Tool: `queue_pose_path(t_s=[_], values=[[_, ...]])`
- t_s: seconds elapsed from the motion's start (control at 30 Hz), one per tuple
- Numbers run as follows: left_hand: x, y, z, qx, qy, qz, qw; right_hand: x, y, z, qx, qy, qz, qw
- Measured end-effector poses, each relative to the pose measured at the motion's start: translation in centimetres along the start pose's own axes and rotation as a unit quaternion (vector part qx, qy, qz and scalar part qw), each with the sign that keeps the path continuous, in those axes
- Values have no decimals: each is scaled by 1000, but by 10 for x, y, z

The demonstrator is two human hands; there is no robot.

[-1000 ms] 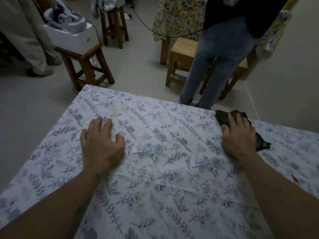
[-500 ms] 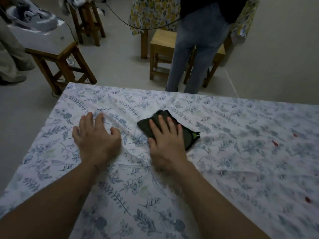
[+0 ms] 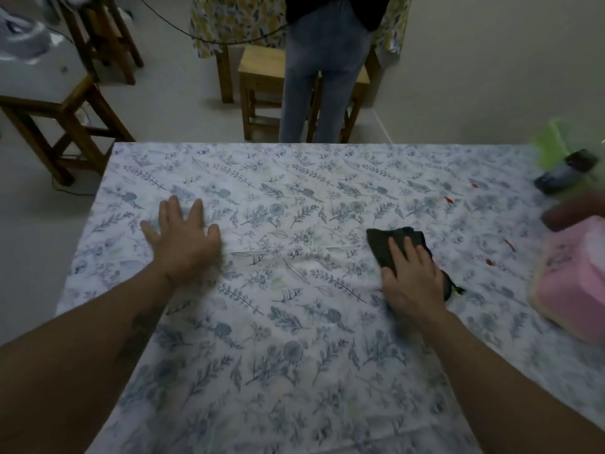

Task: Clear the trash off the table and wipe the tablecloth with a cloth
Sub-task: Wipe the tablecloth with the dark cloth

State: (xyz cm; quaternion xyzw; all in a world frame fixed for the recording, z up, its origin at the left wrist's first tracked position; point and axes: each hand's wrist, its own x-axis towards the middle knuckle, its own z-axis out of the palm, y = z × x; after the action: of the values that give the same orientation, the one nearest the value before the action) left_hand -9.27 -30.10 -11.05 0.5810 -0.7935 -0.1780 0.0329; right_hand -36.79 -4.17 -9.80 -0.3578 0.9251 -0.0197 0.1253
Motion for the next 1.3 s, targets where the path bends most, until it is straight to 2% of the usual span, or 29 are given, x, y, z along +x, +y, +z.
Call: queue_pose_path(t_s=[0.07, 0.2, 0.3, 0.4, 0.57, 0.67, 0.8, 0.9, 1.0, 1.1, 1.23, 1.3], values=[[-26, 8, 1, -8, 12, 7, 1000, -31, -15, 1, -23, -40, -30, 998], [-71, 35, 15, -57, 12, 32, 998, -99, -66, 17, -19, -75, -160, 984], [-83, 38, 31, -44, 32, 14, 998, -98, -86, 31, 3, -64, -188, 980], [-84, 40, 40, -8, 61, 23, 998, -67, -89, 41, 16, -1, -181, 983], [-83, 42, 44, 9, 69, 25, 997, -7, -67, 39, 12, 51, -111, 992], [-83, 43, 43, 10, 73, 21, 997, 22, -16, 25, 6, 82, -28, 996], [-84, 43, 43, 3, 84, 20, 996, 31, 66, 10, -4, 81, 87, 993], [-84, 43, 43, 1, 86, 15, 996, 18, 88, 6, 2, 82, 112, 990], [-84, 43, 44, 8, 87, 14, 996, -3, 78, 10, 14, 56, 108, 992], [-83, 42, 44, 14, 82, 14, 996, -33, 47, 18, 6, 37, 53, 998], [-83, 43, 43, 16, 78, 11, 997, -69, -36, 37, 1, 23, -124, 992], [-84, 44, 42, 13, 80, 12, 997, -67, -64, 44, 9, 19, -186, 982]])
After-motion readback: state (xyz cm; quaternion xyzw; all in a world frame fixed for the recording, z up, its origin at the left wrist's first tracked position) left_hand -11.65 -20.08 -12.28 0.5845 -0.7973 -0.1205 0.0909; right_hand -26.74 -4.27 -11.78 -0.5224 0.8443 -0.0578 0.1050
